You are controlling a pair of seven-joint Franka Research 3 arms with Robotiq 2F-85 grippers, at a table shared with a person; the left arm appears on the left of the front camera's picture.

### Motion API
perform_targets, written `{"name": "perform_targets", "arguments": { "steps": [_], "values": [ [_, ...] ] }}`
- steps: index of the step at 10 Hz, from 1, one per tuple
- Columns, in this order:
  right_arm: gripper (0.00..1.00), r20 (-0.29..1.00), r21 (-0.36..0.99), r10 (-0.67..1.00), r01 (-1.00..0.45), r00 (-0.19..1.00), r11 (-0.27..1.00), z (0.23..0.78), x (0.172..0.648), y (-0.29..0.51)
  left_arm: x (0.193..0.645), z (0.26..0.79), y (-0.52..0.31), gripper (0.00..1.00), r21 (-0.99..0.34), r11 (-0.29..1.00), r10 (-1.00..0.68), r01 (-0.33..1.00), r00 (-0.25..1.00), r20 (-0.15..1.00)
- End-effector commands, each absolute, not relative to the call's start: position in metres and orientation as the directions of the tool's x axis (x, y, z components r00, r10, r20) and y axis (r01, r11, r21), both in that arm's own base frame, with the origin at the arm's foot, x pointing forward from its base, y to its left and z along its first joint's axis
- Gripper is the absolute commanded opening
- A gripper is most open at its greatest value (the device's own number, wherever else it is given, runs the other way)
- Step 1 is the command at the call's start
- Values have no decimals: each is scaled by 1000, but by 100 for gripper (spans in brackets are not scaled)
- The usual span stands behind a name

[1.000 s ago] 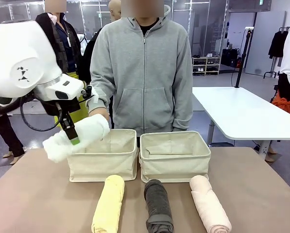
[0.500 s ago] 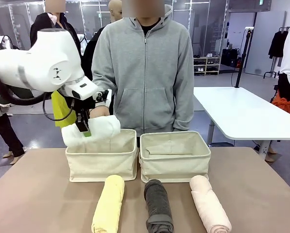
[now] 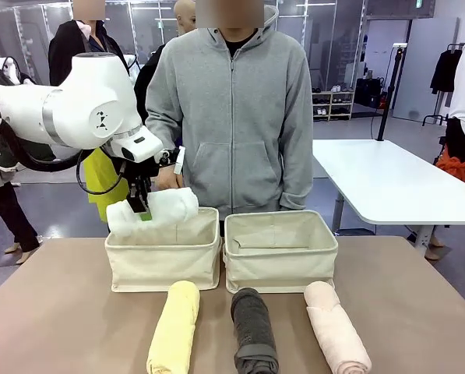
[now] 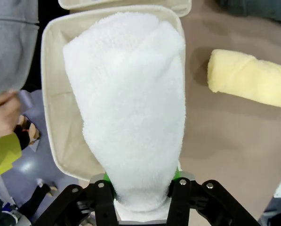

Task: Divide the towels into two baskets.
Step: Pick up one hotel-folded towel and place it in the Fabric basket indicated by the person.

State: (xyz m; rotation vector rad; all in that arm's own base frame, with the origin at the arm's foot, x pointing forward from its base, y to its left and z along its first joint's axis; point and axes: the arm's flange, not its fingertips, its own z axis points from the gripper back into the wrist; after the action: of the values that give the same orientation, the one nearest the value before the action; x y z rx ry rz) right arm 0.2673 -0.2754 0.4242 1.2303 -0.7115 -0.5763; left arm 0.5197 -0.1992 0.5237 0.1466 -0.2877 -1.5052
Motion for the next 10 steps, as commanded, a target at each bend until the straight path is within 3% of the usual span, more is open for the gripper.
{"name": "perform_targets", "arguments": {
  "steps": [1,2,3,8,9,10],
  "values": [
    [100,182,971,-737,-2,651,238,426,266,-275,532,514,-197,47,375,-32,-987,927,-88,133],
    [100,182,971,-737,-2,651,238,426,266,-275,554,504,-200,47,430,-91,-985,898,-146,97],
    [100,182,971,-737,-2,651,238,426,266,-275,576,485,-204,47,374,-131,-981,918,-174,85],
    [100,182,971,-737,-2,651,238,426,266,-275,622,419,-211,47,320,-160,-981,934,-186,53],
    [100,182,971,-737,-2,651,238,426,266,-275,630,408,-214,55,309,-154,-986,939,-166,13],
    [100,182,971,-737,-2,651,238,426,266,-275,636,402,-219,74,294,-154,-987,943,-163,4]
  ]
}}
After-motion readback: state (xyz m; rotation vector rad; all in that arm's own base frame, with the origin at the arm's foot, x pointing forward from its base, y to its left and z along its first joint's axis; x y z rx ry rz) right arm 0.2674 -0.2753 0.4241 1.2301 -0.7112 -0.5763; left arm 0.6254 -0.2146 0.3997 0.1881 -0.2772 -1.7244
